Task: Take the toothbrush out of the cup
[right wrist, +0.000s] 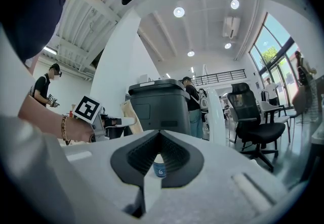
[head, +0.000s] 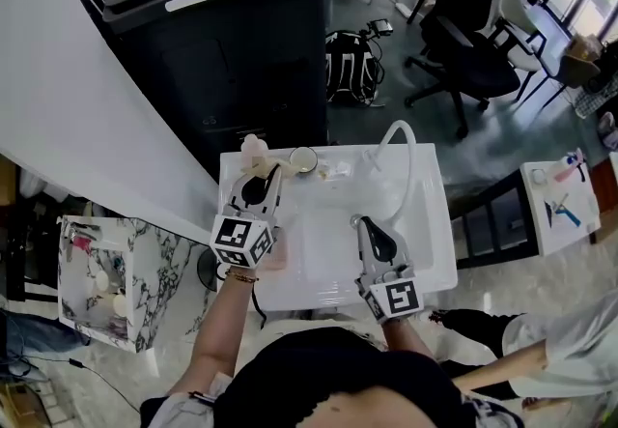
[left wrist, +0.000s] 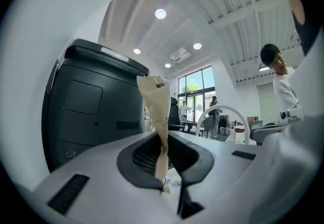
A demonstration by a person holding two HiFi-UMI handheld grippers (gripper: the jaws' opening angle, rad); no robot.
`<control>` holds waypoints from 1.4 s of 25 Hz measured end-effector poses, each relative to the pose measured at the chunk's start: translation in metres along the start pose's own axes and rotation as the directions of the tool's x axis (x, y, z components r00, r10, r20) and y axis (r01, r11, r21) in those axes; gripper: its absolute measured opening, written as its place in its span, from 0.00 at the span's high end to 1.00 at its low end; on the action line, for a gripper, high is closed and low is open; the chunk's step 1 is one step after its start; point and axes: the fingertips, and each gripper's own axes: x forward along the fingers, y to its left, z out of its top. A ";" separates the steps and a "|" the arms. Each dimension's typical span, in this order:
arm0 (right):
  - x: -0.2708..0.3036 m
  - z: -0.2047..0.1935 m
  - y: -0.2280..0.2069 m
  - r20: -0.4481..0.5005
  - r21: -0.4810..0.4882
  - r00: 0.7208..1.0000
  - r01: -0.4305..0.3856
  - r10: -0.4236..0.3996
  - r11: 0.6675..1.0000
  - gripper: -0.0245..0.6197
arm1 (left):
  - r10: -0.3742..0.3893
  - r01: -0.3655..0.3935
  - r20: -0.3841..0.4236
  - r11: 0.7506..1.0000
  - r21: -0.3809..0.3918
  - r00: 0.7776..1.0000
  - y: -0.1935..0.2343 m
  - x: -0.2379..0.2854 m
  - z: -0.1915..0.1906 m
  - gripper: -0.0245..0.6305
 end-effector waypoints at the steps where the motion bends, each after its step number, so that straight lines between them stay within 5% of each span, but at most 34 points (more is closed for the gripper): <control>1: -0.002 -0.001 0.001 -0.007 -0.004 1.000 -0.003 0.003 1.000 0.95 | 0.004 -0.004 0.004 1.000 -0.003 1.000 -0.001 -0.005 0.002 0.92; 35: -0.024 0.009 0.010 0.014 -0.043 0.999 0.029 -0.029 0.999 0.95 | 0.096 -0.097 -0.024 0.993 -0.062 0.995 -0.018 -0.147 -0.004 0.92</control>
